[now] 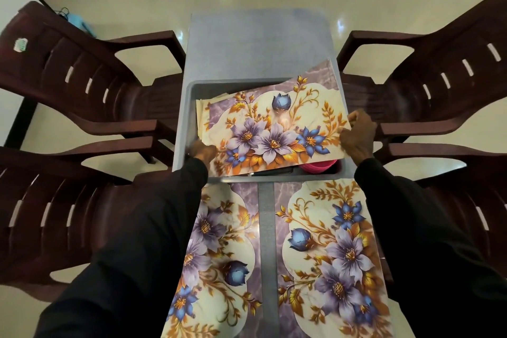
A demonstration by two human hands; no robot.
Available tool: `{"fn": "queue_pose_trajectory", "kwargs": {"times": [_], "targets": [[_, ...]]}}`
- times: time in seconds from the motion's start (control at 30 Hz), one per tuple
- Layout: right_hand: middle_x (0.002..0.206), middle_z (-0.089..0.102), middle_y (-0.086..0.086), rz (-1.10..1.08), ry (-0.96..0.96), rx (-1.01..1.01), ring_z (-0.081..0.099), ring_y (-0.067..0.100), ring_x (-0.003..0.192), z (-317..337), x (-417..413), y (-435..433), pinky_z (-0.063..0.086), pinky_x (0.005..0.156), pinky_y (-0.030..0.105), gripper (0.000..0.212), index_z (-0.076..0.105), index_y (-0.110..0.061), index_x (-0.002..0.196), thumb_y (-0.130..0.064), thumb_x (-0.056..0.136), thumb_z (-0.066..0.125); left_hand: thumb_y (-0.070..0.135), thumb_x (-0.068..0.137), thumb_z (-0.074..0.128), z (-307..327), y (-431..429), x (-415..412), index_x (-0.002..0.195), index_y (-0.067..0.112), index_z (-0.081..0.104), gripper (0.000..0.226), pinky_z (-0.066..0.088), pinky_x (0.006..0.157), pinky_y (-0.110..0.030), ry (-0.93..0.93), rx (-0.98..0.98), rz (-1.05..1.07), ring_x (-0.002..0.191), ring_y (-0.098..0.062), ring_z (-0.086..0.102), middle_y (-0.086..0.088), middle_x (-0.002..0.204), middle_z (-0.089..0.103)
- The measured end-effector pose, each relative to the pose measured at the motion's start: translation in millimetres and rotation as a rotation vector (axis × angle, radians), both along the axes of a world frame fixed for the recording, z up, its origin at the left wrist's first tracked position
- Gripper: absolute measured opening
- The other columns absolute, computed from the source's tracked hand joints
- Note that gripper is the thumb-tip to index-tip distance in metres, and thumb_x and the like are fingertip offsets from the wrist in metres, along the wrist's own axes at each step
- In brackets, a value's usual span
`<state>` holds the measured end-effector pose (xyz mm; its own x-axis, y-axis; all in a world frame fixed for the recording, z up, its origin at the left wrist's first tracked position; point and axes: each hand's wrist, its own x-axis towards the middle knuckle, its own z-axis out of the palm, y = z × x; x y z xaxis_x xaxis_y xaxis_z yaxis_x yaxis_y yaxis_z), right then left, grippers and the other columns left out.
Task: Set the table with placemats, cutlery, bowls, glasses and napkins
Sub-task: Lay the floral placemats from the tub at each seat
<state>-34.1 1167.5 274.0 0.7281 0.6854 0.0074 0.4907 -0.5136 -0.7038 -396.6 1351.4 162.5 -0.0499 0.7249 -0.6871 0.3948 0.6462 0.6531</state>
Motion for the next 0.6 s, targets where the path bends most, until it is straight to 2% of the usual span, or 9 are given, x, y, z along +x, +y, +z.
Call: {"fn": "queue_pose_trajectory", "kwargs": {"times": [0.07,0.13,0.17,0.3,0.37,0.4,0.43,0.5,0.6], "targets": [[0.093,0.058,0.008,-0.010,0.005,-0.030,0.056,0.015,0.086,-3,2,-3,0.034,0.055,0.016,0.020,0.050,-0.007,0.090,-0.002,0.088,0.070,0.015,0.100,0.061,2,-2,1,0.121,0.010,0.060,0.022,0.060,0.087,-0.041,-0.054,-0.083,-0.007,0.101,-0.027,0.071,-0.011,0.112,0.071],[0.095,0.060,0.009,-0.012,0.008,-0.046,0.055,0.015,0.086,-6,5,-5,0.032,0.055,0.014,0.018,0.052,-0.007,0.091,-0.003,0.088,0.070,0.010,0.103,0.055,13,-10,5,0.115,0.008,0.058,0.013,0.055,0.070,-0.031,-0.091,-0.131,0.012,0.088,-0.023,0.068,-0.008,0.097,0.068],[0.095,0.060,0.010,-0.014,0.010,-0.050,0.056,0.015,0.086,-6,6,-5,0.033,0.056,0.013,0.017,0.053,-0.006,0.091,-0.002,0.088,0.069,0.008,0.104,0.053,22,-16,8,0.113,0.008,0.057,0.009,0.052,0.067,-0.030,-0.094,-0.135,0.019,0.083,-0.021,0.066,-0.008,0.095,0.067],[0.095,0.063,0.011,-0.030,0.033,-0.043,0.059,0.019,0.086,-4,7,-4,0.038,0.058,0.017,0.012,0.057,-0.001,0.093,-0.001,0.086,0.067,0.002,0.105,0.049,28,-23,12,0.093,0.008,0.060,0.017,0.056,0.074,-0.037,-0.126,-0.174,0.025,0.085,-0.024,0.066,-0.013,0.100,0.070],[0.097,0.064,0.013,-0.031,0.044,-0.038,0.060,0.023,0.090,-7,6,-5,0.041,0.063,0.023,0.013,0.056,-0.003,0.092,-0.003,0.086,0.067,-0.001,0.101,0.055,23,-21,11,0.102,0.004,0.065,0.011,0.059,0.091,-0.045,-0.133,-0.171,0.020,0.098,-0.031,0.070,-0.017,0.116,0.072],[0.098,0.063,0.012,-0.029,0.045,-0.038,0.059,0.023,0.091,-8,6,-6,0.041,0.063,0.024,0.013,0.055,-0.004,0.092,-0.004,0.087,0.067,-0.002,0.099,0.057,19,-18,9,0.111,0.002,0.065,0.015,0.057,0.097,-0.048,-0.124,-0.154,0.022,0.105,-0.033,0.070,-0.018,0.122,0.071],[0.097,0.061,0.011,-0.031,0.044,-0.045,0.058,0.022,0.091,-8,5,-7,0.040,0.061,0.022,0.013,0.055,-0.003,0.093,-0.005,0.089,0.067,-0.003,0.097,0.058,11,-14,6,0.120,0.001,0.063,0.024,0.057,0.097,-0.047,-0.106,-0.139,0.041,0.108,-0.033,0.069,-0.018,0.124,0.070],[0.095,0.058,0.007,-0.039,0.037,-0.056,0.056,0.018,0.089,-6,4,-11,0.037,0.058,0.019,0.015,0.057,0.002,0.098,-0.005,0.090,0.067,-0.002,0.096,0.060,3,-11,2,0.129,0.002,0.059,0.033,0.059,0.088,-0.043,-0.106,-0.133,0.061,0.110,-0.032,0.069,-0.016,0.125,0.069],[0.094,0.060,0.008,-0.059,0.050,-0.049,0.057,0.019,0.089,-1,5,-15,0.044,0.069,0.028,0.016,0.059,0.005,0.099,-0.001,0.088,0.068,-0.001,0.100,0.058,22,-21,4,0.123,0.004,0.060,0.024,0.056,0.086,-0.040,-0.170,-0.128,0.089,0.112,-0.030,0.065,-0.015,0.131,0.066]]}}
